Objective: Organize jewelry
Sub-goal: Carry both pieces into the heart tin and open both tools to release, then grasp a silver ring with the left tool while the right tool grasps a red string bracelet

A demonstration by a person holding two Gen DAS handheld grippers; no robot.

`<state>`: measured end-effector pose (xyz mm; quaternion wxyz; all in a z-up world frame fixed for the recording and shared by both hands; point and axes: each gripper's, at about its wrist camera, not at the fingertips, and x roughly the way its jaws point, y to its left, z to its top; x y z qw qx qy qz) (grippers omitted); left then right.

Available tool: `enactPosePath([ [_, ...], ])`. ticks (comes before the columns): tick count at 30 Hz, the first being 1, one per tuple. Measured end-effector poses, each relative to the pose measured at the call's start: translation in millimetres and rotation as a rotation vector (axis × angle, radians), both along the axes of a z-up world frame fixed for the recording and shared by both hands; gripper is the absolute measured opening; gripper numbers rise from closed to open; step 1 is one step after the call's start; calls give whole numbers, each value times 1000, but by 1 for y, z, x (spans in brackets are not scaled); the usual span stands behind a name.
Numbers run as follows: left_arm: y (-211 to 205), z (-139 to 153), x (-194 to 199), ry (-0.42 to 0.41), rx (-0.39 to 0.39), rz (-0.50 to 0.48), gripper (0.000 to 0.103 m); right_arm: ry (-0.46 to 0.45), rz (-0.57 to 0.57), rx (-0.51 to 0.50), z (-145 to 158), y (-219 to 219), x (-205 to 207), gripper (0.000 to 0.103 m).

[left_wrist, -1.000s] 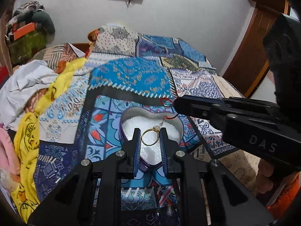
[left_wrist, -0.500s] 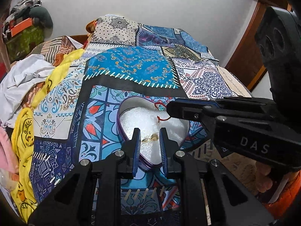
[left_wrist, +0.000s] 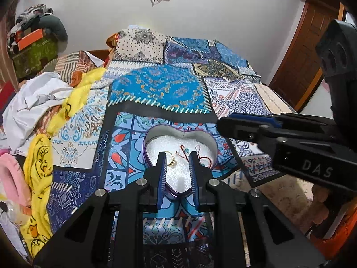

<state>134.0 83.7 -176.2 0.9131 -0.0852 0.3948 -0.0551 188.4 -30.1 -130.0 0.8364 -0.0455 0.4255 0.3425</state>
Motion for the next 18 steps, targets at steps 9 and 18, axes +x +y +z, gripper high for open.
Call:
enactPosePath([
  [9,-20,37,-12,-79,32,0,26,-99,-61,29,34,-32,-14,19],
  [18,-59,66,-14,-135,51,-29,49,-235,-159,20,58,-78,-34,39],
])
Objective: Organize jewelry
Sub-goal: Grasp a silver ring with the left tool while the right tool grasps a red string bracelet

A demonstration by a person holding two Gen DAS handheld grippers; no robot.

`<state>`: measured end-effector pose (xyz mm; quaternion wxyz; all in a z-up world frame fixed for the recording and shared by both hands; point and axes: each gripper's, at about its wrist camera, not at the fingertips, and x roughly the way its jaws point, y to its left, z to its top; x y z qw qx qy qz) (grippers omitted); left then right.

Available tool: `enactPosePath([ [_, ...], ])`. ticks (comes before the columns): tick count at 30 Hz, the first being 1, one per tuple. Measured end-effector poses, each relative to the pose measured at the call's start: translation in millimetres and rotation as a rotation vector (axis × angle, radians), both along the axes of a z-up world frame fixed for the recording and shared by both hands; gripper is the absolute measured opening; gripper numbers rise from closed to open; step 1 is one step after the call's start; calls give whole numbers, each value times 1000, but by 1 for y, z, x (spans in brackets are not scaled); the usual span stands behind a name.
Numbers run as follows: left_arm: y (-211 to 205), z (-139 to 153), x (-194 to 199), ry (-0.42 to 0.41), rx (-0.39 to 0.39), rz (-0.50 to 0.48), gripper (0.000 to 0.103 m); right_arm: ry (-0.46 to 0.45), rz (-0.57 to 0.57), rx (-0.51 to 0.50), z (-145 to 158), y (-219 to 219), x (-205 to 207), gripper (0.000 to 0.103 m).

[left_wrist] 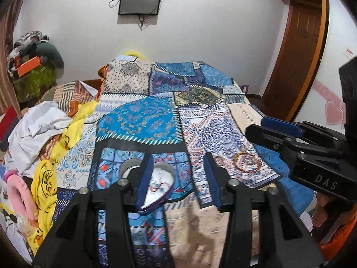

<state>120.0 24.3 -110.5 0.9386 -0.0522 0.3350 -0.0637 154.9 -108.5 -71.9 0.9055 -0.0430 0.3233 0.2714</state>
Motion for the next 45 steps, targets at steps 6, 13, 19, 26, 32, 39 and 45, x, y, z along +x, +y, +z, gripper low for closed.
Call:
enactPosePath([
  [6,-32,5,6,6,14,-23,56,-32,-76,26,5,-40,-4,39],
  [13,-62,-4,22,42,16,-62,56,-28,-155,21,2,-83,-1,39],
  [19,-76,-30,40,104,46,-85,56,10,-200,12,-12,-106,5,39],
  [26,-71,-70,60,209,36,-81,56,75,-202,-27,-39,-113,15,39],
  [32,-76,-83,72,220,39,-117,56,138,-197,-45,-62,-117,29,39],
  [39,-83,-91,85,216,45,-142,47,168,-150,-58,-71,-107,55,39],
  [45,-81,-94,92,207,40,-158,38,176,-81,-76,-74,-89,65,39],
])
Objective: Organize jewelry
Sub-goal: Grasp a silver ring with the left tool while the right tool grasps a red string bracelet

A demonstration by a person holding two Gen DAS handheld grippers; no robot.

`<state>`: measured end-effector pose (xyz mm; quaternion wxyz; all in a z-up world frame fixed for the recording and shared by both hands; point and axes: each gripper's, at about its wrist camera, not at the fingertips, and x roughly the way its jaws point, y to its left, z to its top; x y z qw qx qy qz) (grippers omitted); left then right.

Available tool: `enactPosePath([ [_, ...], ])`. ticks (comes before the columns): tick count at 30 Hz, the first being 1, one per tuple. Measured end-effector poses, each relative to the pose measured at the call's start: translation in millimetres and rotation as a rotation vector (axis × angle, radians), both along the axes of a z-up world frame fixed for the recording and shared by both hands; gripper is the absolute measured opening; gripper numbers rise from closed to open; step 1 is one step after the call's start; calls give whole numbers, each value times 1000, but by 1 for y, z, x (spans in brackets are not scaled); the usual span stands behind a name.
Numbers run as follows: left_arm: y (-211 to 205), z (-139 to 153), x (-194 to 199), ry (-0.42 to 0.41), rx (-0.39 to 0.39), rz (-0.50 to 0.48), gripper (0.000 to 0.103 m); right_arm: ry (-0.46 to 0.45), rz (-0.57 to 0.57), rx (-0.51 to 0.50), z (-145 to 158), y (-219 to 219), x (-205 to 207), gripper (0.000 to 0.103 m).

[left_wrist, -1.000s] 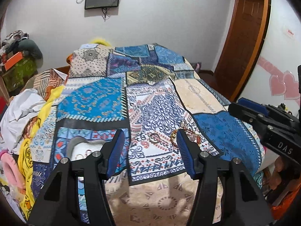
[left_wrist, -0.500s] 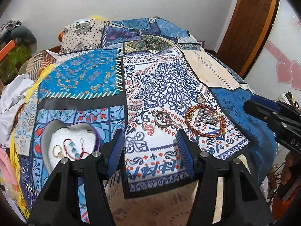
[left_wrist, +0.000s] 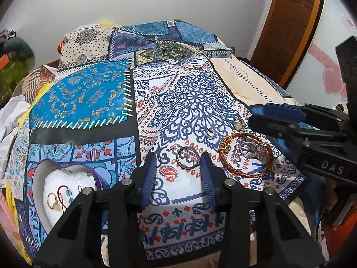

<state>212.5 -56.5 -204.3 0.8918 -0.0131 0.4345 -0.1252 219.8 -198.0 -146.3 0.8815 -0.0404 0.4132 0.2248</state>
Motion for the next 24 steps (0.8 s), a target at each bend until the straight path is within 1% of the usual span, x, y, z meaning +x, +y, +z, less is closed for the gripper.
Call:
enactPosePath([
  [4,1,-1,2,-6,-9,-10,36,2,41,-18,-4,11,2,39],
  [6,0,-2,2,-13,-6,-15,35,16,45,-26,-8,13,6,39],
  [9,-1,-2,1,-26,1,-14,31,55,50,-10,-13,11,13,39],
  [11,-1,-2,1,-30,4,-9,26,62,48,0,-14,9,15,39],
  [12,0,-2,1,-30,3,-7,24,62,48,1,-14,11,15,38],
  [13,0,-2,1,-31,2,-5,21,61,47,-1,-15,11,15,33],
  [14,0,-1,1,-32,1,-3,20,60,46,-8,-15,11,15,27],
  [17,0,-1,0,-32,0,-6,20,64,45,-10,-17,12,16,19],
  [24,-4,6,-6,-36,-13,-18,20,64,41,0,-16,12,17,18],
])
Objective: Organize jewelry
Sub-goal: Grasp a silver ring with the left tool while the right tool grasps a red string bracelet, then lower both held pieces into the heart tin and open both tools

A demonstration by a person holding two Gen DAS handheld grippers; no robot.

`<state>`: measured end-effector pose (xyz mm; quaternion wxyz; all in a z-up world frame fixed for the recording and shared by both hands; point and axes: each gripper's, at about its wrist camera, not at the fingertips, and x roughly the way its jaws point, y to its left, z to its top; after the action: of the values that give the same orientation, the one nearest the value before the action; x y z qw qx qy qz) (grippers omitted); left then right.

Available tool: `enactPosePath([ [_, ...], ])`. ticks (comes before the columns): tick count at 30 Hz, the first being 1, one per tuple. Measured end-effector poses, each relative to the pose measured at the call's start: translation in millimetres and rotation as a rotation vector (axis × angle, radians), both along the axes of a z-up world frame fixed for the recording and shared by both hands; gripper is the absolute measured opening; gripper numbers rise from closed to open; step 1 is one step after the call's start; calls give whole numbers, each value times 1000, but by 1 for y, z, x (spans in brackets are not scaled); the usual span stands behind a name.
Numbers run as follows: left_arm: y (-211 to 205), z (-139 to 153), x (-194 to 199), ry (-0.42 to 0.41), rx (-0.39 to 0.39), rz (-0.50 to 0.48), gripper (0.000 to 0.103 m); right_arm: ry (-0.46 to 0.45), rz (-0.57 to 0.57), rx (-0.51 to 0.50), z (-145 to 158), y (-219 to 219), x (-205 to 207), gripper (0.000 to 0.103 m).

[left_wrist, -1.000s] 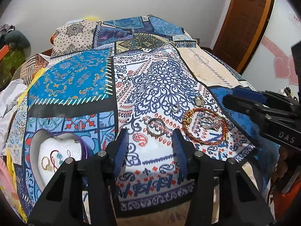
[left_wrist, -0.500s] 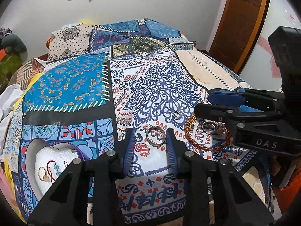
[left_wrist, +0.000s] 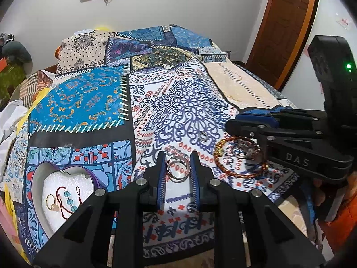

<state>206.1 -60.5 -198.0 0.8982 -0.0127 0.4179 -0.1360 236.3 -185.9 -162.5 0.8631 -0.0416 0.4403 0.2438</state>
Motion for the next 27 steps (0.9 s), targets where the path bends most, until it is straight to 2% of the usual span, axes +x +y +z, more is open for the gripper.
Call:
enactPosePath([
  [5,-3,14,-8,-29,5,-3,20,-19,-26,6,8,-4,-5,18],
  [14,5,50,-32,-103,-1,27,20,-128,-37,34,53,-3,-30,18],
  [27,47,98,-80,-223,-8,109,20,-263,-20,85,106,20,-72,18],
])
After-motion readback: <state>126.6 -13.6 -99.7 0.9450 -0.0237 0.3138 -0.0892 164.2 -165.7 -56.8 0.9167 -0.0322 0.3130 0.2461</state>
